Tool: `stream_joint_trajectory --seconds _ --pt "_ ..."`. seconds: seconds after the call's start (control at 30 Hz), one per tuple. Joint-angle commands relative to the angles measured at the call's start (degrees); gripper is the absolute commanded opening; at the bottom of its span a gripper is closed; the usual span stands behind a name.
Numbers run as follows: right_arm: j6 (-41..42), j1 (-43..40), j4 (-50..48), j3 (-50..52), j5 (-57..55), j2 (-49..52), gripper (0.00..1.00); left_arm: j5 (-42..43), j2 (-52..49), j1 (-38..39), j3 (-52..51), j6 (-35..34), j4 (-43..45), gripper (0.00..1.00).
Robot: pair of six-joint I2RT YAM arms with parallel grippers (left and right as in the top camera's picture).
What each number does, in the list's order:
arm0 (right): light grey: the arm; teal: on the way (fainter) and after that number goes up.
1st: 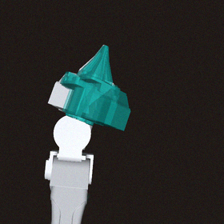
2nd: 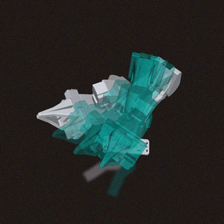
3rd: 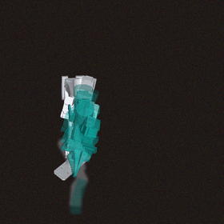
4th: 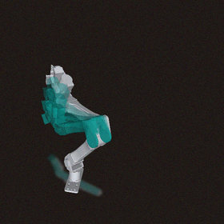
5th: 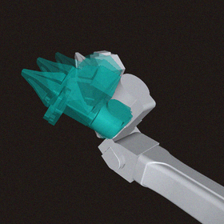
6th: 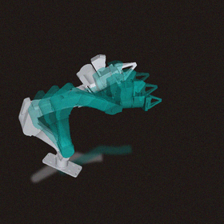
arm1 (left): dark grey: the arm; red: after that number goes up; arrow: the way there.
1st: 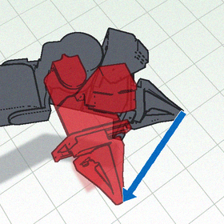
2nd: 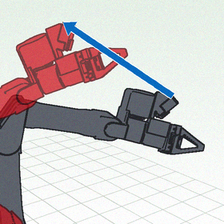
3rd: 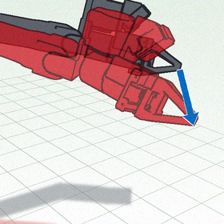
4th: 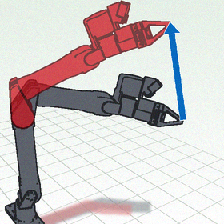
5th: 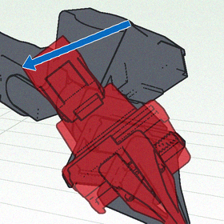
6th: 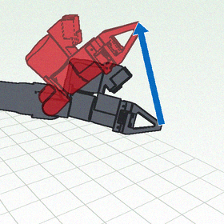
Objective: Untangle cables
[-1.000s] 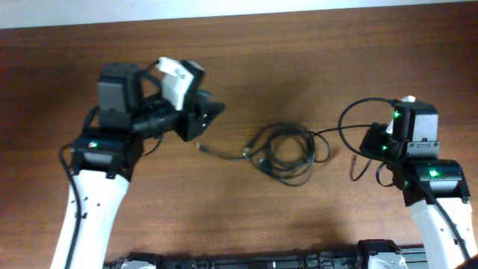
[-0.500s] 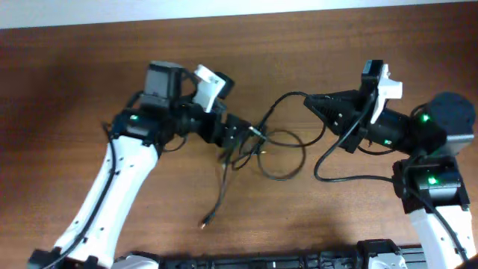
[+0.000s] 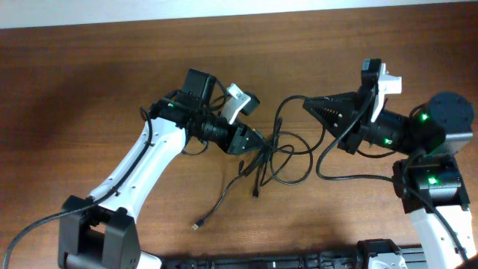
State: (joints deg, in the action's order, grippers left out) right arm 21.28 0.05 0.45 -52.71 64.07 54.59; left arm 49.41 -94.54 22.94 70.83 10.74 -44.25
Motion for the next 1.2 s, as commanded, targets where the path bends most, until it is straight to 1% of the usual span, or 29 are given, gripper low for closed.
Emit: stream_joint_trajectory --seconds 0.0,0.03,0.1,0.13,0.23,0.27,0.33,0.37,0.4,0.43,0.47,0.5,0.53,0.57,0.6,0.63,0.7,0.73,0.77,0.83,0.93,0.97,1.0,1.03,1.07,1.13,1.17 --pt "0.2 0.3 0.9 -0.9 -3.3 0.4 0.04 7.8 -0.5 0.2 0.3 0.5 -1.3 0.39" --pt "0.2 0.3 0.9 -0.9 -3.3 0.5 0.04 9.5 -0.5 0.2 0.3 0.5 -1.3 0.41" --pt "0.2 0.3 0.8 -0.9 -3.3 0.5 0.04 10.4 -0.5 0.4 0.2 0.5 -1.9 0.54" --pt "0.2 0.3 0.7 -0.9 -3.2 0.5 0.04 9.6 -0.6 0.7 0.2 0.5 -2.2 0.55" --pt "0.2 0.3 0.6 -0.9 -3.1 0.5 0.04 4.5 -1.5 2.2 0.0 0.5 -2.1 0.55" --pt "0.2 0.3 0.7 -0.9 -3.1 0.5 0.04 -1.2 -1.9 3.4 -0.1 0.5 -2.1 0.54" --pt "0.3 0.3 0.7 -0.9 -3.0 0.5 0.04 -9.3 -2.5 4.7 -0.1 0.5 -1.5 0.55" --pt "0.3 0.3 0.7 -0.9 -3.0 0.5 0.04 -11.4 -2.5 4.9 -0.1 0.5 -1.3 0.54" --pt "0.3 0.3 0.7 -0.9 -3.0 0.5 0.04 -11.5 -2.5 5.0 -0.1 0.5 -1.3 0.54" --pt "0.2 0.3 0.7 -0.9 -3.1 0.5 0.04 -11.5 -2.5 5.0 -0.1 0.5 -1.3 0.41" --pt "0.2 0.3 0.7 -0.9 -3.1 0.5 0.04 -11.8 -2.5 5.0 -0.1 0.6 -1.3 0.2" --pt "0.2 0.1 1.4 -0.9 -3.5 0.5 0.04 -14.4 -2.5 4.9 -0.1 0.5 -1.4 0.0" --pt "0.2 -0.8 3.7 -0.9 -5.7 0.5 0.04 -15.9 -2.3 4.1 -0.1 0.5 -1.7 0.0" --pt "0.2 -2.2 7.8 -0.9 -10.2 0.5 0.04 -16.3 -1.8 3.0 -0.1 0.5 -2.1 0.0" --pt "0.2 -4.9 16.4 -0.9 -20.2 0.5 0.04 -16.2 -0.4 0.5 -0.1 0.5 -2.6 0.0" --pt "0.1 -7.0 22.8 -0.9 -27.9 0.5 0.04 -16.2 1.0 -1.8 -0.1 0.6 -3.0 0.0" --pt "0.0 -12.1 32.6 -0.9 -41.0 0.5 0.04 -16.2 5.0 -6.6 -0.1 0.5 -3.0 0.0" --pt "0.0 -15.1 35.5 -0.9 -45.2 0.5 0.04 -16.2 7.2 -8.9 -0.1 0.5 -3.0 0.0" --pt "0.0 -20.7 37.9 -0.9 -48.5 0.5 0.04 -15.6 11.6 -13.3 -0.1 0.5 -3.0 0.0" --pt "-1.5 -26.8 39.3 -0.9 -49.0 0.6 0.04 -12.0 15.4 -17.5 -0.1 0.5 -3.0 0.0" --pt "-2.3 -36.0 42.2 -0.9 -53.8 2.5 0.04 -7.5 18.4 -23.7 -0.1 0.5 -3.0 0.0" --pt "-2.3 -37.8 42.2 -0.9 -51.8 4.0 0.04 -4.1 18.5 -25.0 -0.1 0.5 -3.0 0.0" --pt "-2.4 -38.1 41.4 -0.9 -47.9 5.2 0.15 0.3 18.5 -25.4 -0.1 0.5 -3.0 0.0" --pt "-3.4 -37.5 40.4 -0.9 -40.3 6.8 0.35 4.5 18.5 -25.0 -0.1 0.6 -2.9 0.0" --pt "-6.6 -36.1 39.1 -0.9 -30.9 8.2 0.43 5.5 18.5 -24.2 -0.1 0.6 -2.8 0.0" --pt "-11.8 -31.6 39.0 -0.9 -20.4 9.2 0.45 5.7 18.5 -20.9 -0.1 1.0 -2.7 0.0" --pt "-16.5 -26.3 39.4 -0.9 -11.9 9.2 0.48 7.6 18.5 -18.1 -0.1 3.1 -2.3 0.0"
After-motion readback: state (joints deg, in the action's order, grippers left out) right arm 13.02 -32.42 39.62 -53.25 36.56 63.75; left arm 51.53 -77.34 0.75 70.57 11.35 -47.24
